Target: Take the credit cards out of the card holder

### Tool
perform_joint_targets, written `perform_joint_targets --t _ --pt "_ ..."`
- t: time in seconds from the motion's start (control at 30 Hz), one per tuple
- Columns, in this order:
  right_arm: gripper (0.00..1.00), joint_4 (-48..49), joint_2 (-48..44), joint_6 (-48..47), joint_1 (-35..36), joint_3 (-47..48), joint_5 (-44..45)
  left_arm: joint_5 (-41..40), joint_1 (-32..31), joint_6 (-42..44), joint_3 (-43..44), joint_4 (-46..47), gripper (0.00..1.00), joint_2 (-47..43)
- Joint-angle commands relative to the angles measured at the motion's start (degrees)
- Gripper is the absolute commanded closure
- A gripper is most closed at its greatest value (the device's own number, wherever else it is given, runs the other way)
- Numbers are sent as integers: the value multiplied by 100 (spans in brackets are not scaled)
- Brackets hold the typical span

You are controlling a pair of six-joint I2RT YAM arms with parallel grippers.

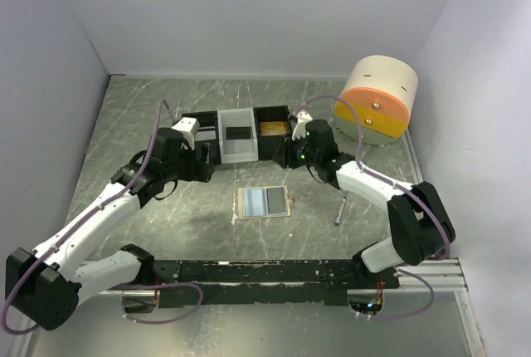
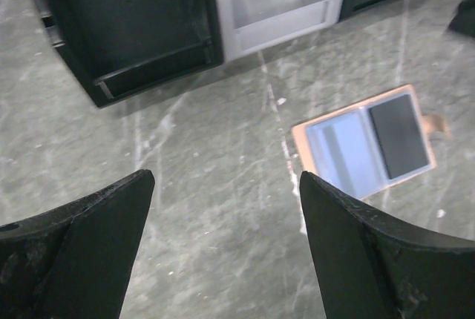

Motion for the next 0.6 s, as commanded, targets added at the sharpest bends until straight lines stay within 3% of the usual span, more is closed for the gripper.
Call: perform_joint_targets --t 0.0,0.07,0.23,0.57 --pt "65 -55 -233 1485 66 -666 -1260 799 30 -549 -419 986 8 -8" --pt "65 131 -356 1798 272 -974 -1409 1195 28 -797 -644 1412 9 66" --pt "68 -189 -705 1995 737 -1310 -442 2034 -140 -1353 -907 2322 14 398" --pt "69 -934 -824 2090 806 -1498 756 1382 -1577 -1839 -614 2865 17 1439"
